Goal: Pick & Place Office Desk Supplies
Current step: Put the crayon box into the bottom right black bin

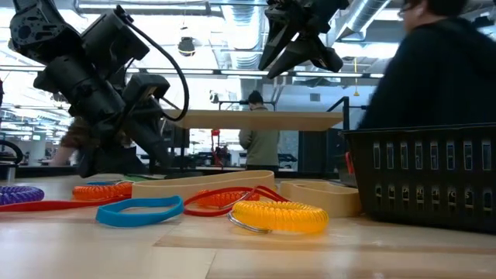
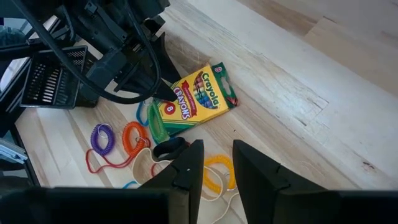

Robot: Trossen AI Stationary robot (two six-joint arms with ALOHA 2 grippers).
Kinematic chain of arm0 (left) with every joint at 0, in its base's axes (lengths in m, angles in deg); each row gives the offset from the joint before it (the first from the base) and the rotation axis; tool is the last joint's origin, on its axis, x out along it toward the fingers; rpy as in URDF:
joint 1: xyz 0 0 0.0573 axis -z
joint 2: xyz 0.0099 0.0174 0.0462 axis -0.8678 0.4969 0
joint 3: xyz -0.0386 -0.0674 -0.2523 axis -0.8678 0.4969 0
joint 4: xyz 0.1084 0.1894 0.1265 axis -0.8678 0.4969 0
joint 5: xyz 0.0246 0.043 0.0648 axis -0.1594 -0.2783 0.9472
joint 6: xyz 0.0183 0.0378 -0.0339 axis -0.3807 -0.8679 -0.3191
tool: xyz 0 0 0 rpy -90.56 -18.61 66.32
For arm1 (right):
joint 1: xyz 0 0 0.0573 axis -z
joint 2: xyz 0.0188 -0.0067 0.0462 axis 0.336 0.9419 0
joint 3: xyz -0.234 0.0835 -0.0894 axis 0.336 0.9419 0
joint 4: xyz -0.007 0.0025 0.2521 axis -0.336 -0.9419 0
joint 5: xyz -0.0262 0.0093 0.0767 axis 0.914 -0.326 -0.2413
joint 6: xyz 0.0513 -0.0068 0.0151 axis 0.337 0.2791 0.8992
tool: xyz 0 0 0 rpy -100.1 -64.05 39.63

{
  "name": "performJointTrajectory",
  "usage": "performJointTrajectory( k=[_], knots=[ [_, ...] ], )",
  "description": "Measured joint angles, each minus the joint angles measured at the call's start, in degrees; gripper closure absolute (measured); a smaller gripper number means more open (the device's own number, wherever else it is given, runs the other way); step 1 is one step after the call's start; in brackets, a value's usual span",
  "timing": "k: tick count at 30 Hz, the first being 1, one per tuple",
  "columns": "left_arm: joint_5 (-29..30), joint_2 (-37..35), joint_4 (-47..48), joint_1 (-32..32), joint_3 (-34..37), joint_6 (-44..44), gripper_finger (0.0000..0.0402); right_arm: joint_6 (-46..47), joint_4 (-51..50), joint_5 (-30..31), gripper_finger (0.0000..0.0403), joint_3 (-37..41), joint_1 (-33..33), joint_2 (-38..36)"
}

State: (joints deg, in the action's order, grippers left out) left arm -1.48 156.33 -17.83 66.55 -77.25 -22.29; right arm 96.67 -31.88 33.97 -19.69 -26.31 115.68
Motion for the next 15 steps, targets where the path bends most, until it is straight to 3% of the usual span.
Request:
performJointTrajectory(
  k=[15],
  knots=[
    [0.2,0.0,-2.0,0.0,0.0,-0.1,0.0324,0.0,0.0,0.0,0.0319,0.0,0.0,0.0]
  ],
)
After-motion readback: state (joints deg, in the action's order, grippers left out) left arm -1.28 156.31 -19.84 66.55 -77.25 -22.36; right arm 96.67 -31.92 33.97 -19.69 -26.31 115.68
